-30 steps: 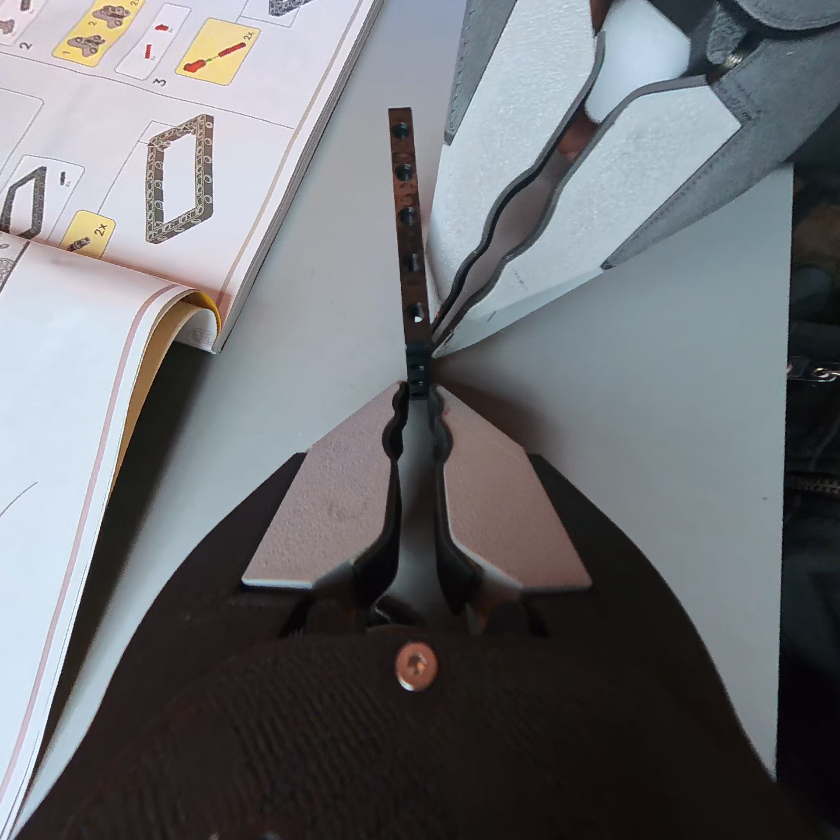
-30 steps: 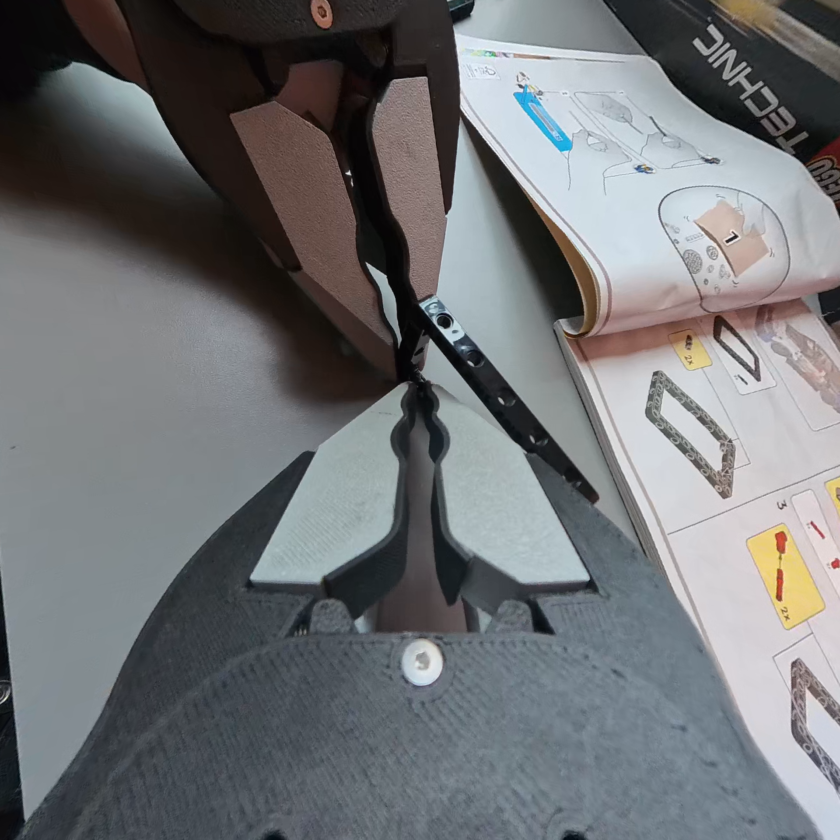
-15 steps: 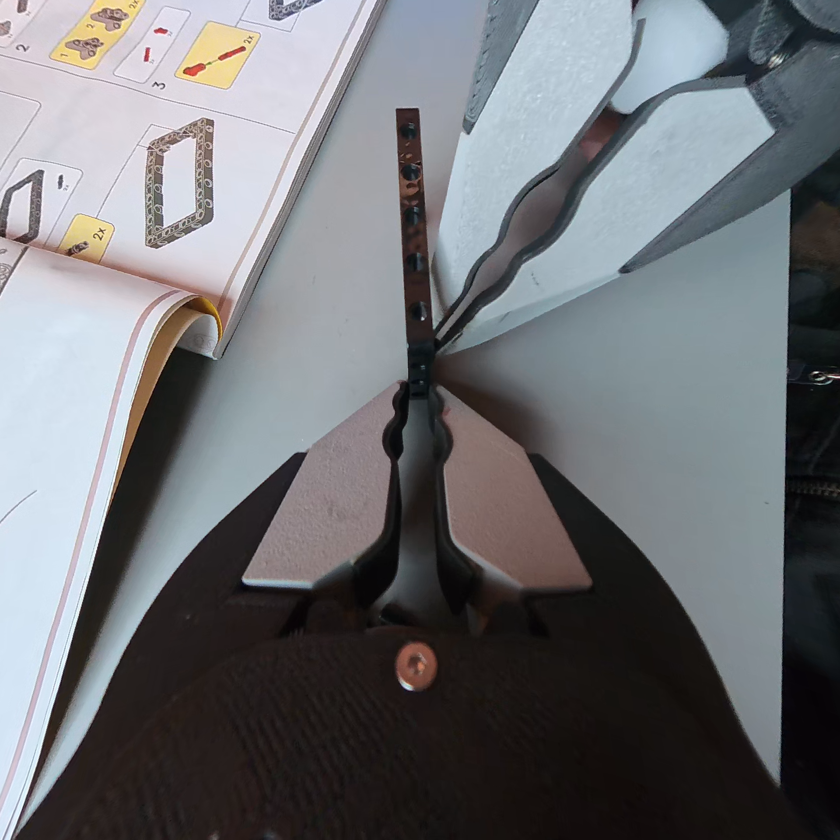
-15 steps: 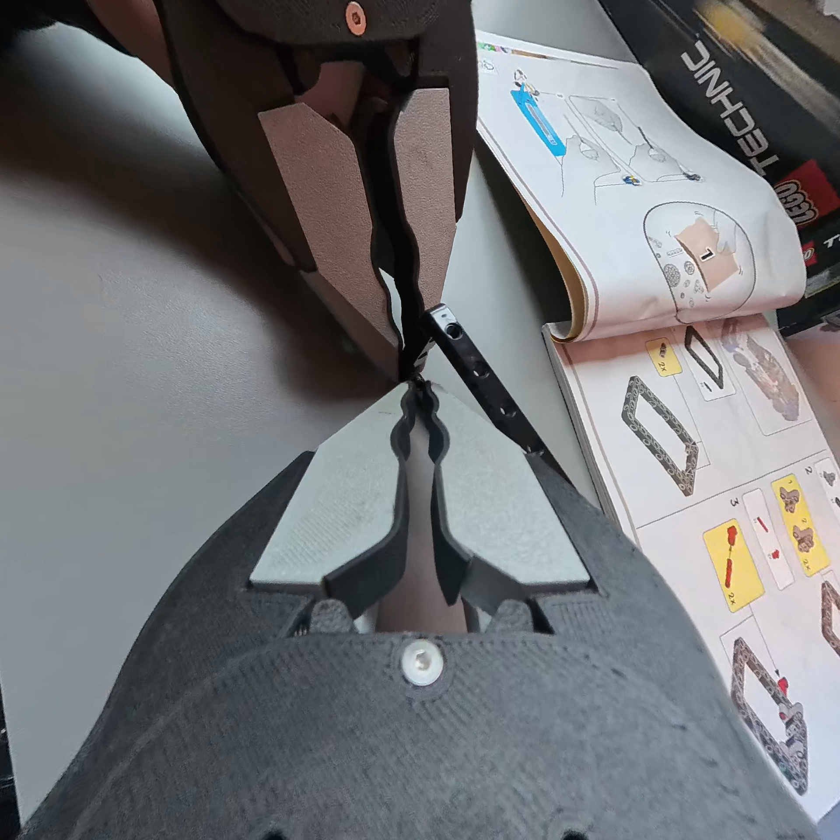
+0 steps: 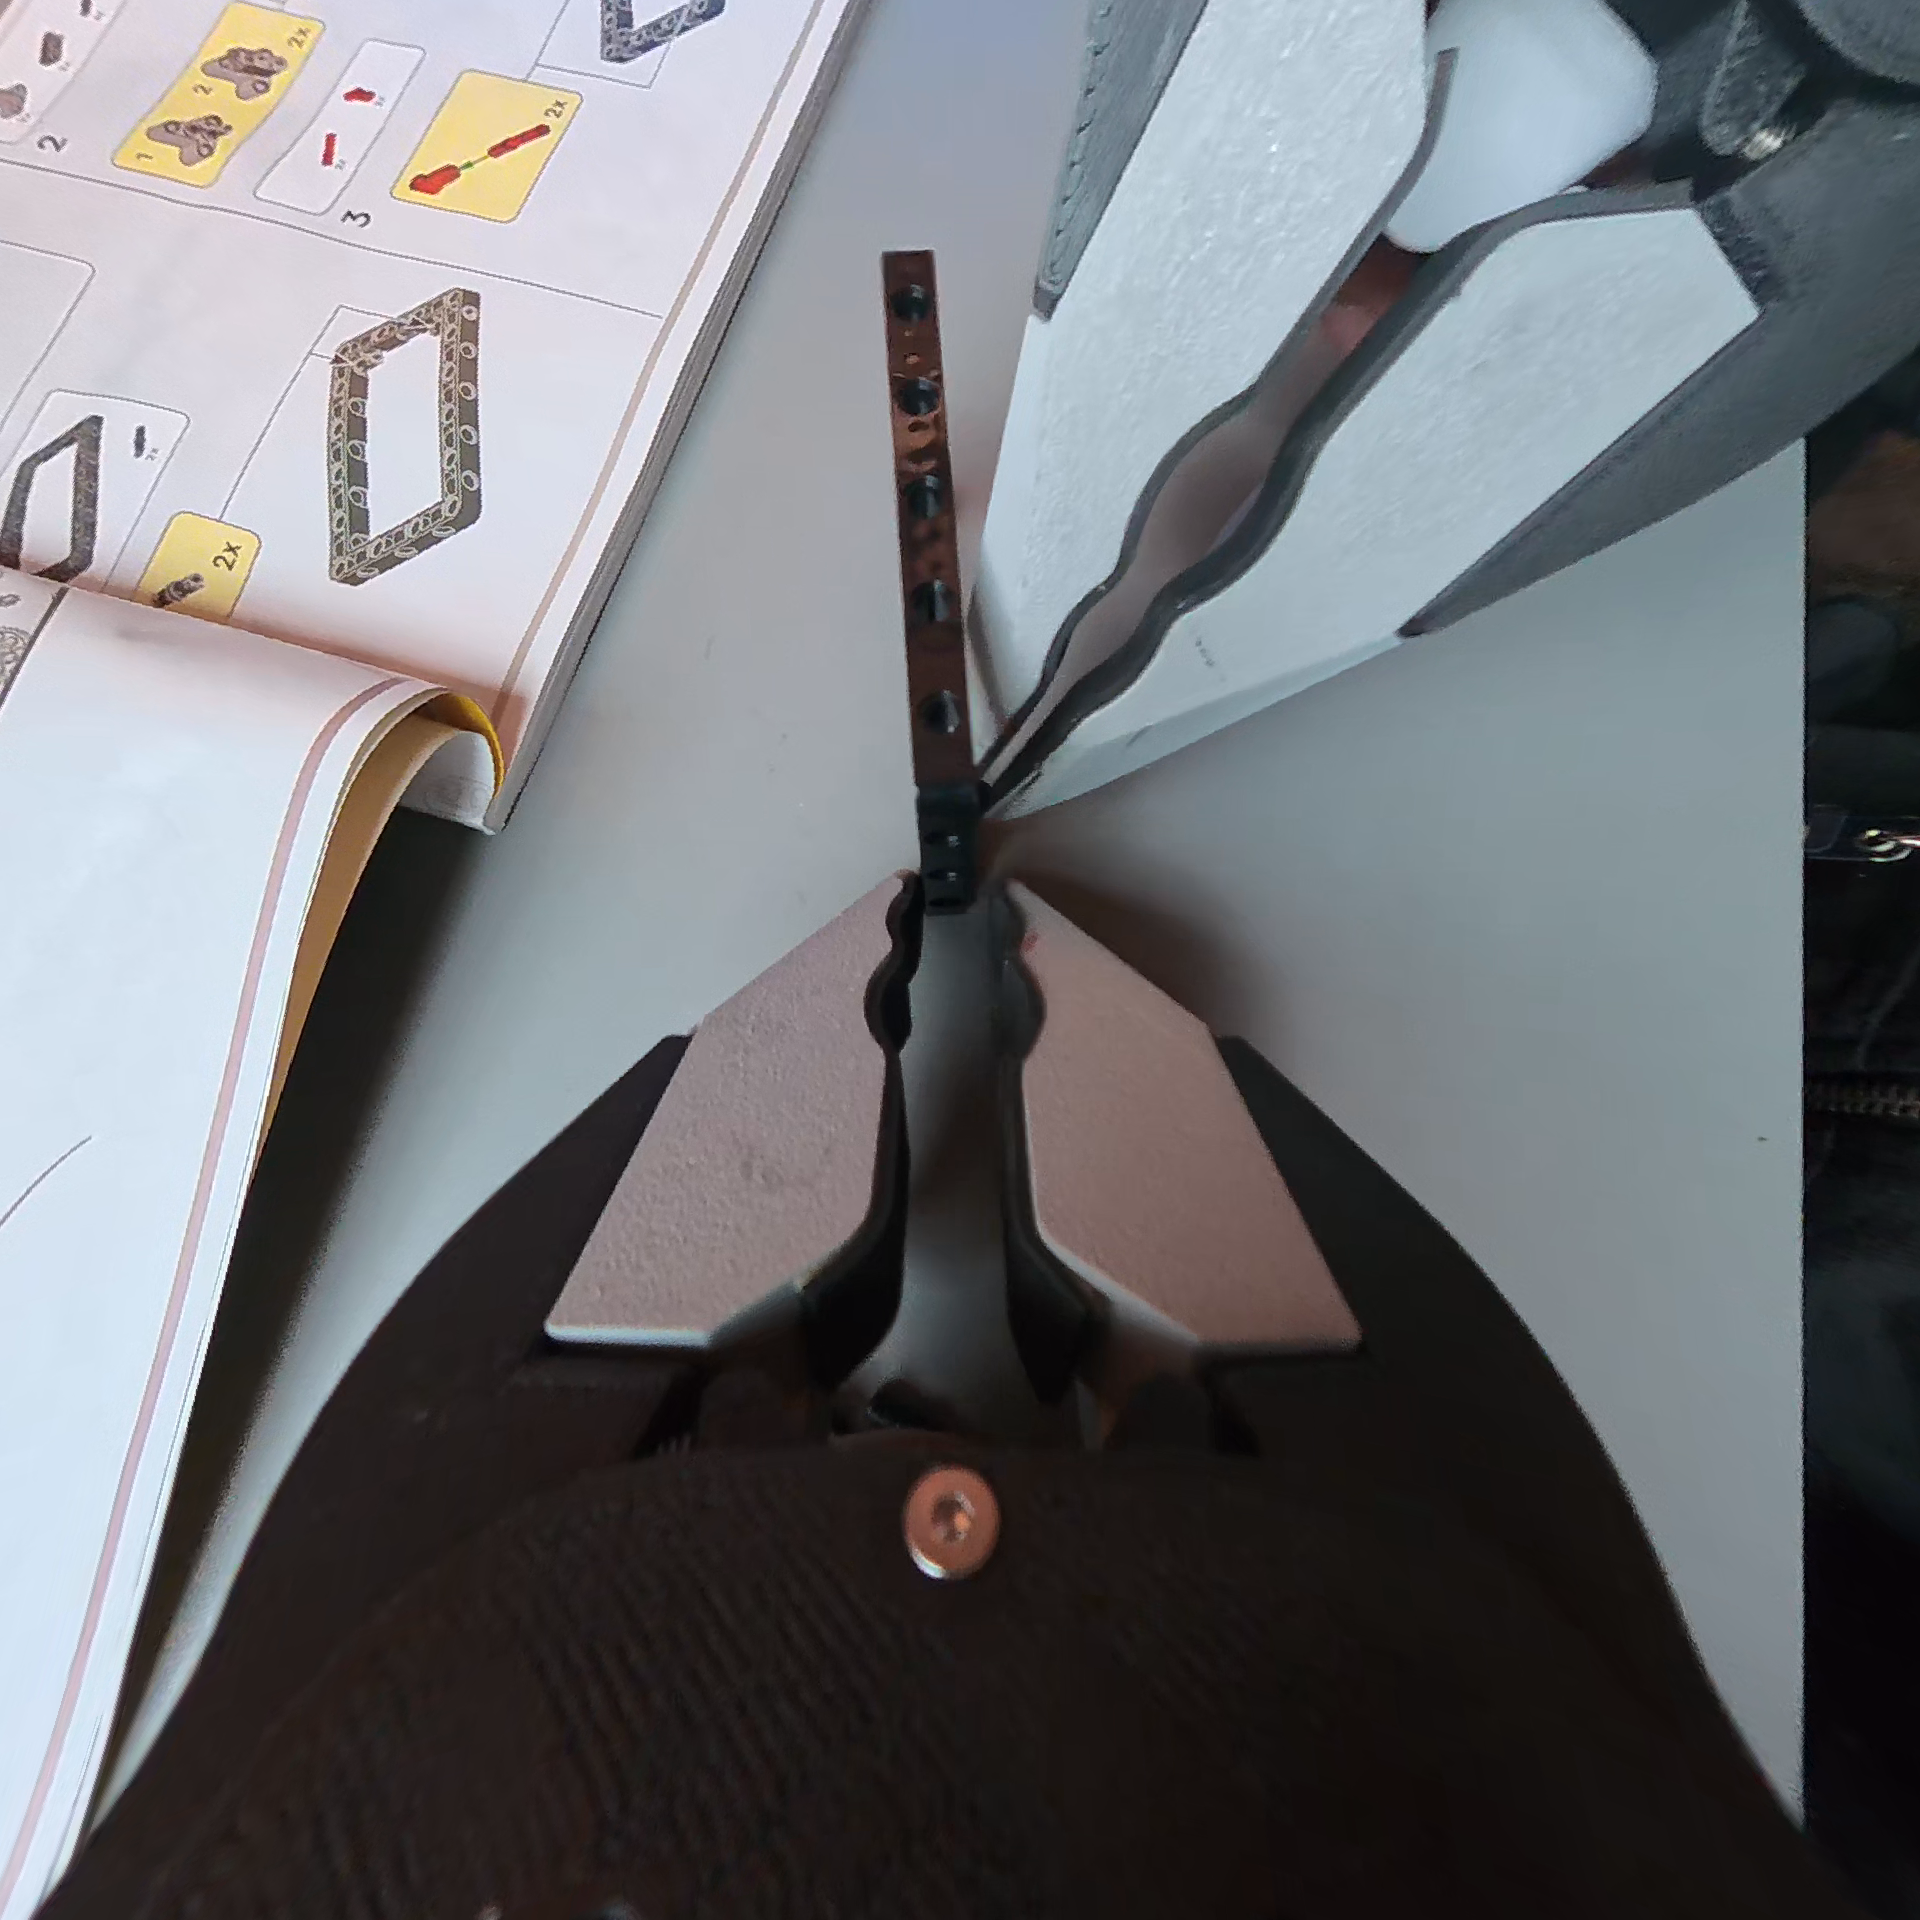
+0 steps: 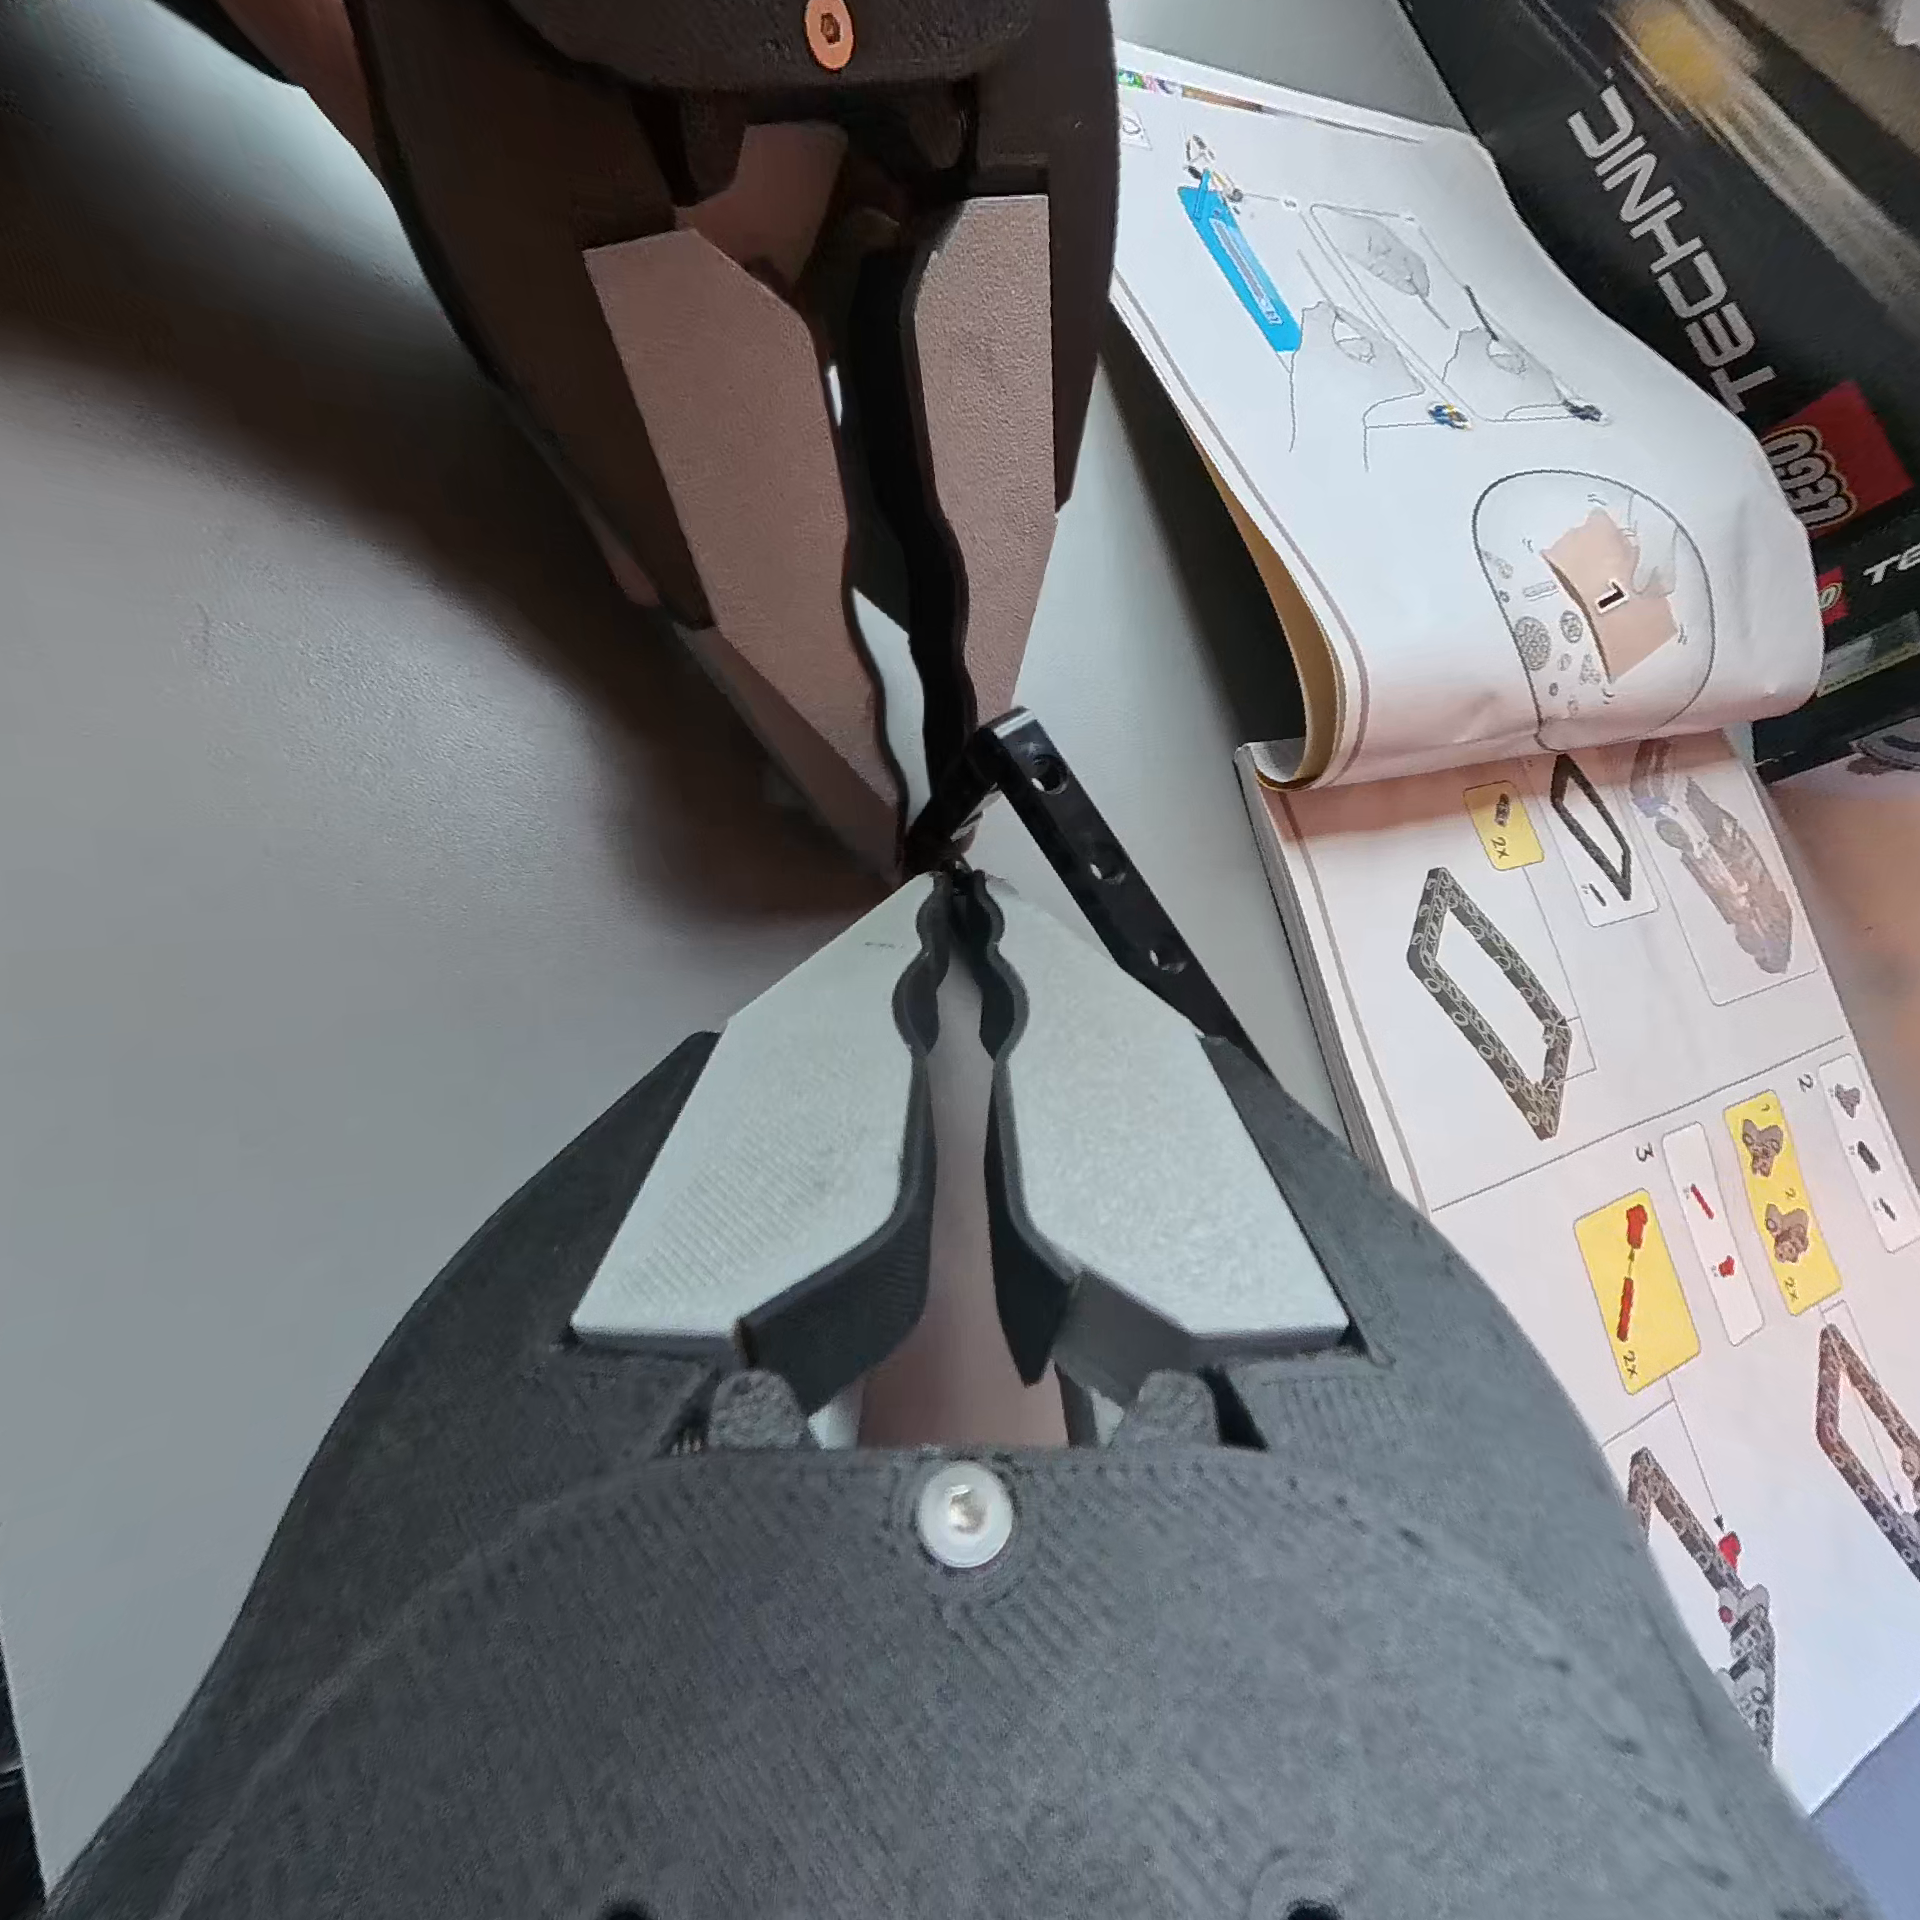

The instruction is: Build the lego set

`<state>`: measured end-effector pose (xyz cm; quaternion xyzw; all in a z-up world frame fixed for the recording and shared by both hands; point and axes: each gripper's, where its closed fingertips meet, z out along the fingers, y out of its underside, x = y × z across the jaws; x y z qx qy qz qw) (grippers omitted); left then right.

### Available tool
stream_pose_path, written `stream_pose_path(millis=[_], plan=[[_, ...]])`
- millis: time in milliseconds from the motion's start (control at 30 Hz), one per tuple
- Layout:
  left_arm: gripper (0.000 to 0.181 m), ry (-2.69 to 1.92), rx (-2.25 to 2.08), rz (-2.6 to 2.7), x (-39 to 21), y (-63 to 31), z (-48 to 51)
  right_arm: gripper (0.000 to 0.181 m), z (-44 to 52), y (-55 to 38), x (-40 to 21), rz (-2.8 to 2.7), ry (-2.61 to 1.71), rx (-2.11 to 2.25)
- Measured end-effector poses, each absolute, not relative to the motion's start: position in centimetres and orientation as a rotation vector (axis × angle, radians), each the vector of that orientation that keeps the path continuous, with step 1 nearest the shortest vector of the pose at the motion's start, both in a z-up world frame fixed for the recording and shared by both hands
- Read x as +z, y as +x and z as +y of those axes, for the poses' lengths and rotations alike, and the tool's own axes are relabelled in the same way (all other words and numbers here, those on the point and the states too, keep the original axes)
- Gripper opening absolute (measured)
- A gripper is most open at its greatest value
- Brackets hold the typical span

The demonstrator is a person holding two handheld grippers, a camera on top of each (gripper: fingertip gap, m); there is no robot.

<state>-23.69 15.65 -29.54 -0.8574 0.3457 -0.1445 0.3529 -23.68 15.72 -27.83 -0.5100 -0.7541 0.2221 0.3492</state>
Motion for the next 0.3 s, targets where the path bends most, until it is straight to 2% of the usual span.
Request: stream_pose_path(millis=[33, 133, 300], plan=[[0.012, -2.212, -0.372, 0.905, -29.53, -23.62, 15.6, 0.0, 15.69, -23.71, -27.81, -1.954, -1.319, 0.576], [0.02, -2.202, -0.364, 0.922, -29.51, -23.53, 15.62, 0.0, 15.62, -23.72, -27.74, -1.957, -1.317, 0.578], [0.017, -2.192, -0.366, 0.951, -29.51, -23.39, 15.57, 0.0, 15.81, -23.71, -27.61, -1.949, -1.317, 0.578]])
